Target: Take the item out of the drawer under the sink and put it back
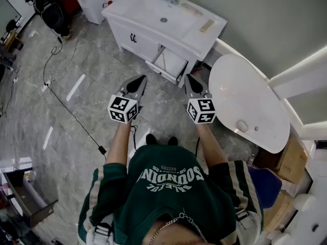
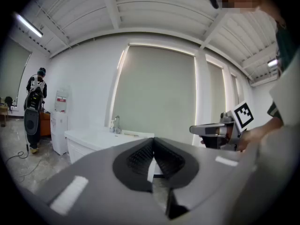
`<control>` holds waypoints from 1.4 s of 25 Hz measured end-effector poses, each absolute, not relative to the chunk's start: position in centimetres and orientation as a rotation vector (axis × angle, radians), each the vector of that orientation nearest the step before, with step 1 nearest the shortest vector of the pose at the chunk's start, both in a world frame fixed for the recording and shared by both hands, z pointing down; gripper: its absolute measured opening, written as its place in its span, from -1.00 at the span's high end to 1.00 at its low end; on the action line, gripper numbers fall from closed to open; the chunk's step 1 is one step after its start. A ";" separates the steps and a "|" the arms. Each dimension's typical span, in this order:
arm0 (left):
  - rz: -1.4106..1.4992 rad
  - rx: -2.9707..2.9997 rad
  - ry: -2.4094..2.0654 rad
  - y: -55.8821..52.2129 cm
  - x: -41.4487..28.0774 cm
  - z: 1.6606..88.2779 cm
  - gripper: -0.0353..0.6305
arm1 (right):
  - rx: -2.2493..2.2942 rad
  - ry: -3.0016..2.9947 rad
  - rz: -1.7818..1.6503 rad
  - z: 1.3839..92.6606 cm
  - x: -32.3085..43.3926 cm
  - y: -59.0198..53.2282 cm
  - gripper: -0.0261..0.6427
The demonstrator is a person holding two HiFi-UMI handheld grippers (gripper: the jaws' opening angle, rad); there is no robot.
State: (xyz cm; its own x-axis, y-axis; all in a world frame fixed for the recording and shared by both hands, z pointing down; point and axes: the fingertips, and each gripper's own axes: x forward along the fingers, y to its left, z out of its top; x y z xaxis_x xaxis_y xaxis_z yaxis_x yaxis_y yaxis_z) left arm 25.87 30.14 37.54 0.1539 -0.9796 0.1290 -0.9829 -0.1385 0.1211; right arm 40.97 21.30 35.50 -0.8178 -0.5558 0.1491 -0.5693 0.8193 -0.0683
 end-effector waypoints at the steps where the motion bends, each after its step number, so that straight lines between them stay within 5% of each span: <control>1: 0.028 2.245 -1.935 30.2 25.6 37.5 0.74 | 0.889 -2.881 0.171 35.5 40.8 21.4 0.91; 35: 0.020 2.185 -1.959 29.9 11.8 40.0 0.75 | 0.860 -2.838 0.269 39.1 28.3 19.3 0.91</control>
